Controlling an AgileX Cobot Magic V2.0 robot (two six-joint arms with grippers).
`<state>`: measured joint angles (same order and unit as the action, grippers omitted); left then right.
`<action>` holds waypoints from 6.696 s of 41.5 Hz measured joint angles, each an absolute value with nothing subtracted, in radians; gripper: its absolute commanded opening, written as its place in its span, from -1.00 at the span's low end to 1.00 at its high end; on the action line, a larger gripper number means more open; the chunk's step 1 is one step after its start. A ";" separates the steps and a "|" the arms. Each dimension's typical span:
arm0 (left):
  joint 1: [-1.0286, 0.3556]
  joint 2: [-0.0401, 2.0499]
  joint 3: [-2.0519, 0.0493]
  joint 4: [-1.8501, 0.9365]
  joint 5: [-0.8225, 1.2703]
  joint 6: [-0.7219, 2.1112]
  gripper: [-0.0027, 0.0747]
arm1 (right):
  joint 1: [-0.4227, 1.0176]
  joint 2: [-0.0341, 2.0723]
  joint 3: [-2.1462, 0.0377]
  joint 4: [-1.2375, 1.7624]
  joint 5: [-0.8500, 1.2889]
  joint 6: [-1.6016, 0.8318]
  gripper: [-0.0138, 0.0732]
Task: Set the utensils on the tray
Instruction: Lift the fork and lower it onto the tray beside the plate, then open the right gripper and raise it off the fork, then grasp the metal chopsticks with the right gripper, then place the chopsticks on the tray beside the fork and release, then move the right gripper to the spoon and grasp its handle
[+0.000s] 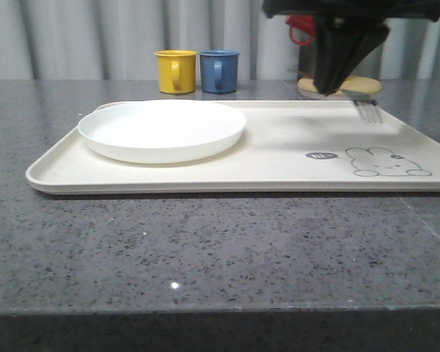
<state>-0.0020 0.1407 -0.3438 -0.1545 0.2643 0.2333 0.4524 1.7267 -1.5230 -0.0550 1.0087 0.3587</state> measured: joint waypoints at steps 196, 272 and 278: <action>-0.002 0.141 -0.344 -0.155 0.264 0.233 -0.98 | 0.333 1.862 -1.561 0.058 1.150 0.363 -0.32; -0.002 0.141 -0.344 -0.155 0.264 0.233 -0.98 | -0.227 1.874 -1.561 -0.033 1.149 -0.040 0.12; -0.002 0.141 -0.344 -0.155 0.264 0.233 -0.98 | -0.227 1.879 -1.561 -0.033 1.136 -0.040 0.11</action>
